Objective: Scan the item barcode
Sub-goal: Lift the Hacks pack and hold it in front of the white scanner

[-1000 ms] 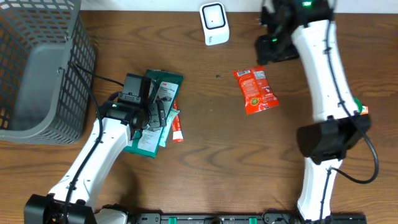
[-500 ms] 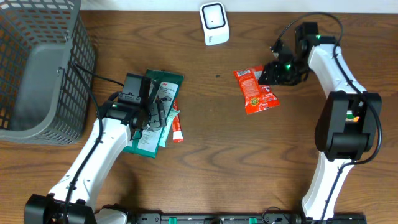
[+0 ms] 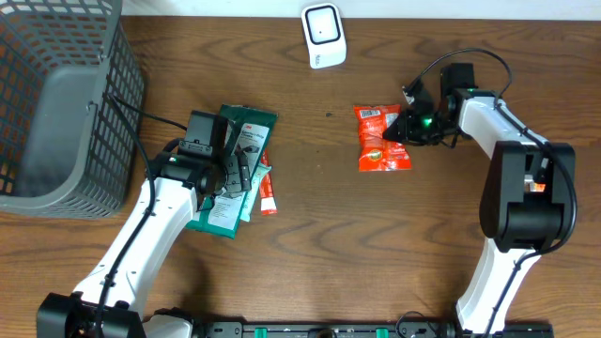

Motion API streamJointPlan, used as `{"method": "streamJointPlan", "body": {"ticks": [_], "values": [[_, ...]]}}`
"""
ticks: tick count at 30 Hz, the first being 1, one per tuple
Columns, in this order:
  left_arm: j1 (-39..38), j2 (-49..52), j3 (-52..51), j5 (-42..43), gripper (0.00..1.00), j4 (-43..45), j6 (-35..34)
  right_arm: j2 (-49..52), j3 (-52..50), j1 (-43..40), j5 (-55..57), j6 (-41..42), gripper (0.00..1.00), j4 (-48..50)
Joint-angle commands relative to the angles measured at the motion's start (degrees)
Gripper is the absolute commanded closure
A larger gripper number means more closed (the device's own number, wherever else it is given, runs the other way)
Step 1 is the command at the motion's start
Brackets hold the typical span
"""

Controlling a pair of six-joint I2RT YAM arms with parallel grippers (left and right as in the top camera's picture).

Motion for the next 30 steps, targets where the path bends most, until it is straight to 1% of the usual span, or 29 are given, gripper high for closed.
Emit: {"method": "streamJointPlan", "body": {"ticks": [1,6,7,8,11,12,16,17,20,23,26,27,30], "values": [[0.0,0.1,-0.1,-0.3,0.15,0.0,0.1,-1.3,-2.1,-1.6,5.0,-1.6,0.99,-1.4],[0.0,0.1,-0.1,-0.3,0.15,0.0,0.1,-11.8,-2.1,-1.3,6.6,-4.2,0.99,-1.6],[0.0,0.1,-0.1,-0.3,0.15,0.0,0.1,-14.9,-2.1,-0.7,8.3,-4.7,0.99,-1.6],[0.0,0.1,-0.1,-0.3,0.15,0.0,0.1,-19.6,-2.1,0.9,12.5,-5.7,0.99,-1.6],[0.0,0.1,-0.1,-0.3,0.15,0.0,0.1,-24.6,-2.1,3.6,20.1,-6.1,0.99,-1.2],[0.0,0.1,-0.1,-0.3,0.15,0.0,0.1,-27.2,-2.1,5.5,23.6,-8.2,0.99,-0.9],[0.0,0.1,-0.1,-0.3,0.15,0.0,0.1,-32.1,-1.9,12.1,29.4,-15.0,0.99,1.5],[0.0,0.1,-0.1,-0.3,0.15,0.0,0.1,-32.8,-1.4,14.0,31.8,-15.5,0.99,1.6],[0.0,0.1,-0.1,-0.3,0.15,0.0,0.1,-32.6,2.8,18.3,36.2,-15.5,0.99,0.2],[0.0,0.1,-0.1,-0.3,0.15,0.0,0.1,-30.5,12.8,20.7,37.2,-15.4,0.99,-4.6],[0.0,0.1,-0.1,-0.3,0.15,0.0,0.1,-25.6,24.7,21.0,38.7,-15.5,0.99,-9.7],[0.0,0.1,-0.1,-0.3,0.15,0.0,0.1,-23.8,27.1,21.0,39.1,-16.2,0.99,-10.1],[0.0,0.1,-0.1,-0.3,0.15,0.0,0.1,-19.5,28.2,21.7,40.4,-21.7,0.99,-8.3]]}}
